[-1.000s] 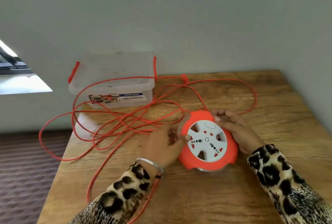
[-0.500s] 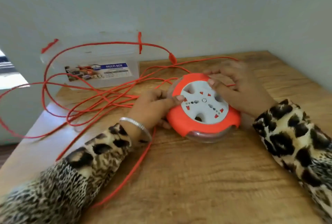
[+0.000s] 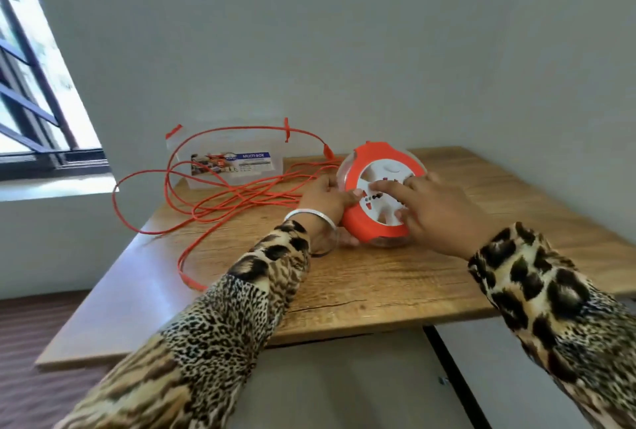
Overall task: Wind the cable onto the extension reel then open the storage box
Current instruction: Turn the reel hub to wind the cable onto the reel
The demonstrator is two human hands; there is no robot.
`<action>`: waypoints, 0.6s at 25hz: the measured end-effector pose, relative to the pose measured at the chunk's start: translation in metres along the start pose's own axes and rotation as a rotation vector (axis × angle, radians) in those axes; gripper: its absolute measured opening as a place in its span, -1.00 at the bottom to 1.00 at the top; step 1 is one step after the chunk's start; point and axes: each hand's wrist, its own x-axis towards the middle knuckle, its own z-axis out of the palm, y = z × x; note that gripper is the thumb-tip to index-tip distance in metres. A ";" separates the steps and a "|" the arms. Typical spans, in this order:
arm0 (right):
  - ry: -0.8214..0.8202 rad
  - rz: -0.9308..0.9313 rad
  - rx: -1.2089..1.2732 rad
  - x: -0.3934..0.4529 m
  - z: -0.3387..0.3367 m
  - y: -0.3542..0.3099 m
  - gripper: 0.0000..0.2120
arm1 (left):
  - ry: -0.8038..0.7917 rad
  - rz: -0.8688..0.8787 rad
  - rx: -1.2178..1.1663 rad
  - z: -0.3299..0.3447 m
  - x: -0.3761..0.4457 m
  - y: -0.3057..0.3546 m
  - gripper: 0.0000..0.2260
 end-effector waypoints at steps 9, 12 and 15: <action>-0.064 0.061 -0.049 0.025 -0.010 -0.001 -0.40 | -0.007 -0.017 -0.342 0.019 0.004 -0.030 -0.72; 0.005 0.189 -0.020 0.033 -0.004 -0.009 -0.41 | 0.028 0.062 -0.371 0.019 0.017 -0.034 -0.75; 0.042 0.366 0.027 0.042 0.002 -0.018 -0.36 | 0.067 0.153 -0.303 0.021 0.030 -0.033 -0.80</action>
